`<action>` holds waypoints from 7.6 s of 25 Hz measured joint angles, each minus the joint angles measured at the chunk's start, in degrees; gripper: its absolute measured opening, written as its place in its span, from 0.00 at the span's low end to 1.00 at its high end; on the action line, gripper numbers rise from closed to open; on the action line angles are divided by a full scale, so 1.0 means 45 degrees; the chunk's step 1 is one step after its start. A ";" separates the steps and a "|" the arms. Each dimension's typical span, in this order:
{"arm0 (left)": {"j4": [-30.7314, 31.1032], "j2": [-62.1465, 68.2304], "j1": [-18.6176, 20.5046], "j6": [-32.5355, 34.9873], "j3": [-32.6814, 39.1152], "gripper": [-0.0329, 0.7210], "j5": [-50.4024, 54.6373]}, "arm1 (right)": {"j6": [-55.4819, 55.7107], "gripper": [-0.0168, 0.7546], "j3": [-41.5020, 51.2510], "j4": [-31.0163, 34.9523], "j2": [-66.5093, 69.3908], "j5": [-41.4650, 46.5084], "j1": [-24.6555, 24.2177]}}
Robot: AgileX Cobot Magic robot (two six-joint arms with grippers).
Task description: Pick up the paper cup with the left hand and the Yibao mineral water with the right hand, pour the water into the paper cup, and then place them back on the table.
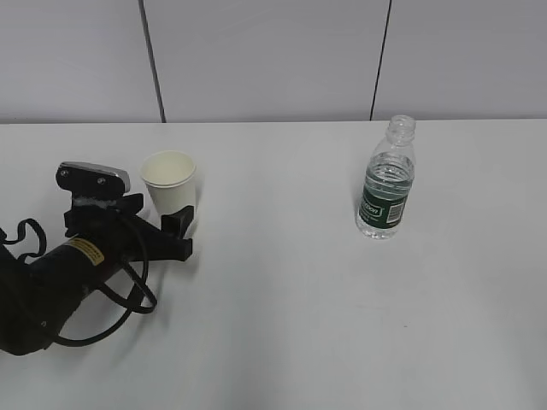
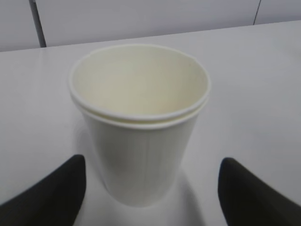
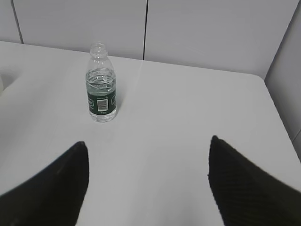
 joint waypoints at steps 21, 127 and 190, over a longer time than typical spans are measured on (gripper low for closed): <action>-0.0473 0.1183 0.0000 -0.0034 -0.1799 0.87 -0.0005 | 0.0000 0.78 0.0292 0.0140 0.0000 -0.1000 0.0000; -0.0595 0.1537 0.0012 -0.0034 -0.1894 0.78 0.0015 | 0.3356 0.86 -0.0373 -0.5260 2.6033 -2.6108 -0.0029; -0.0581 0.1537 0.0012 -0.0034 -0.1894 0.62 0.0004 | 0.3999 0.72 -0.2962 -0.6739 2.8096 -2.6102 -0.0029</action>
